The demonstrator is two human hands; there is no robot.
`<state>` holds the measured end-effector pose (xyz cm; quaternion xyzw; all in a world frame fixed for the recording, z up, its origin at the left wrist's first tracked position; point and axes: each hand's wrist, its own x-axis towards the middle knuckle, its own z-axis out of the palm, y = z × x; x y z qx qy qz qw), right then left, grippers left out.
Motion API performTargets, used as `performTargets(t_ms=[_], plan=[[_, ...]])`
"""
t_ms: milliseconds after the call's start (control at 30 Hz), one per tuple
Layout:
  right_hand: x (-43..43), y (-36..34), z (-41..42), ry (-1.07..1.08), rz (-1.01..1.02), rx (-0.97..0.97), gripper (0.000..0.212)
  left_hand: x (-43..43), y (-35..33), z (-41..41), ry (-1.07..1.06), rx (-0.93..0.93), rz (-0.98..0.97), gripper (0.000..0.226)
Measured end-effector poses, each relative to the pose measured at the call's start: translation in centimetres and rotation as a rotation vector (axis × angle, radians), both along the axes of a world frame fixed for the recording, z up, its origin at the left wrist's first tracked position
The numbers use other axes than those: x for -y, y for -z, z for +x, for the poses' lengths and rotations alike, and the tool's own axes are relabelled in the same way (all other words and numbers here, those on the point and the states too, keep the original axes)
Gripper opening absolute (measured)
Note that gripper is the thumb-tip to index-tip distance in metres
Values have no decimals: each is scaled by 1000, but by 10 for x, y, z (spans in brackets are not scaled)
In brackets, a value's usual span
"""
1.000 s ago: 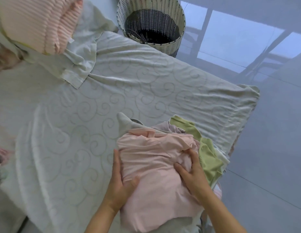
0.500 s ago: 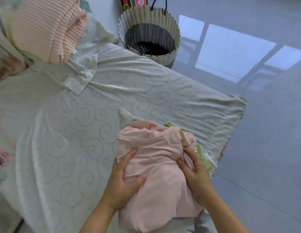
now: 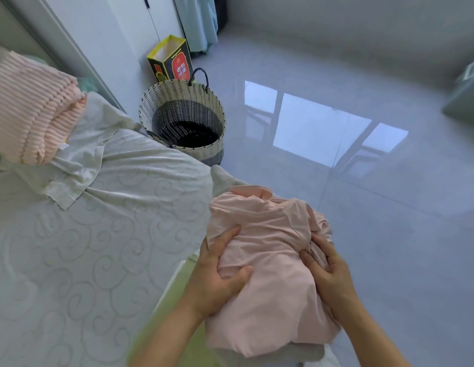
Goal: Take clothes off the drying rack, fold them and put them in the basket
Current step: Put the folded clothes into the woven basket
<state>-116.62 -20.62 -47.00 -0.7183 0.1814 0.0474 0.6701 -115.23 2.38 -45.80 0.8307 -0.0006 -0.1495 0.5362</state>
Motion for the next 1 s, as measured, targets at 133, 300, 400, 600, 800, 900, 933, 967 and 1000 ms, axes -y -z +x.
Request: performTargets(t_ms=[133, 300, 400, 600, 800, 900, 933, 967, 1000], plan=[[65, 0, 59, -44, 0, 14, 37, 66, 6, 49, -57, -9, -14, 70], [138, 1, 141, -160, -55, -3, 38, 137, 13, 106, -162, -34, -26, 70], [163, 3, 185, -202, -86, 7, 38, 163, 16, 141, -193, -12, -27, 71], [176, 10, 269, -266, -100, 44, 40, 177, 22, 215, -242, 24, -39, 70], [175, 27, 362, -288, -77, 38, 39, 179, 39, 305, -284, 31, -69, 70], [176, 37, 406, -308, -89, 43, 39, 181, 50, 345, -300, 33, -81, 70], [176, 39, 421, -316, -90, 46, 39, 182, 53, 358, -307, 31, -84, 70], [177, 42, 436, -323, -94, 50, 40, 183, 57, 372, -317, 24, -92, 70], [178, 46, 451, -327, -98, 46, 40, 184, 61, 384, -324, 20, -95, 69]])
